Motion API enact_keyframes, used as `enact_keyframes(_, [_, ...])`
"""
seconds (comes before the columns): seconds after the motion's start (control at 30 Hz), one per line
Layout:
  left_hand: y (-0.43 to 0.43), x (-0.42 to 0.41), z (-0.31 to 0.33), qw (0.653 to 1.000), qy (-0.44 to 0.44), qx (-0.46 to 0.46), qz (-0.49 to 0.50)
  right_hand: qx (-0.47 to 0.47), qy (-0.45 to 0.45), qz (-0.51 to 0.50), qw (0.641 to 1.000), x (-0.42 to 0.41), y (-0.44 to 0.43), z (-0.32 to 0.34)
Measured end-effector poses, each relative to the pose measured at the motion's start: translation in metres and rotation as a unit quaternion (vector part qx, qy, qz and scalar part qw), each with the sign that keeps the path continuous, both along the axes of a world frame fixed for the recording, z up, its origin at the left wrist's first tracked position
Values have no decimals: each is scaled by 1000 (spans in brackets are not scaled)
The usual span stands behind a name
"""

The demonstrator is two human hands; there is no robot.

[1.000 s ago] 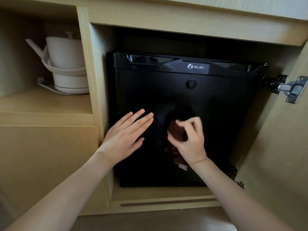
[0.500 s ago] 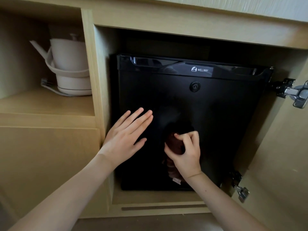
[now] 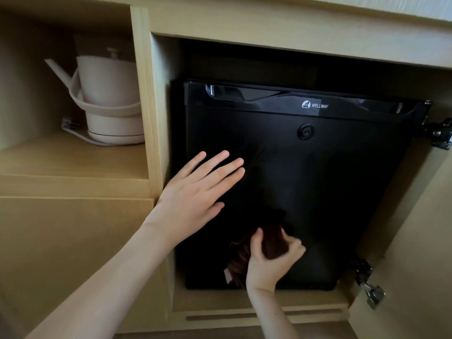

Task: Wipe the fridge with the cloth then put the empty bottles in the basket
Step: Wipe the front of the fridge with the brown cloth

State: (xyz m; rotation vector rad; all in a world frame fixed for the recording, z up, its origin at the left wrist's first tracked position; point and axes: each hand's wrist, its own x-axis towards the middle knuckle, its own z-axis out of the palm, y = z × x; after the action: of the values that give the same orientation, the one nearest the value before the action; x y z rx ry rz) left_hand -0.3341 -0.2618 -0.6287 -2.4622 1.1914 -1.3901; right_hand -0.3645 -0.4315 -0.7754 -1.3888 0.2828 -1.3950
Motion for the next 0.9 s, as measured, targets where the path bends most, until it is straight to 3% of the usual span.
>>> enact_keyframes(0.13, [-1, -3, 2, 1000, 20, 4, 6, 73, 18, -9, 997, -2, 7, 10])
enact_keyframes(0.4, [-2, 1, 0, 1000, 20, -5, -3, 7, -99, -52, 994, 21, 14, 121])
enact_keyframes(0.53, [1, 1, -2, 1000, 23, 3, 4, 15, -81, -34, 996, 22, 16, 89])
enact_keyframes(0.7, [3, -3, -1, 999, 36, -11, 9, 79, 2, -9, 997, 6, 18, 37])
enact_keyframes(0.9, [8, -8, 19, 1000, 15, -25, 3, 65, 27, -16, 997, -8, 11, 61])
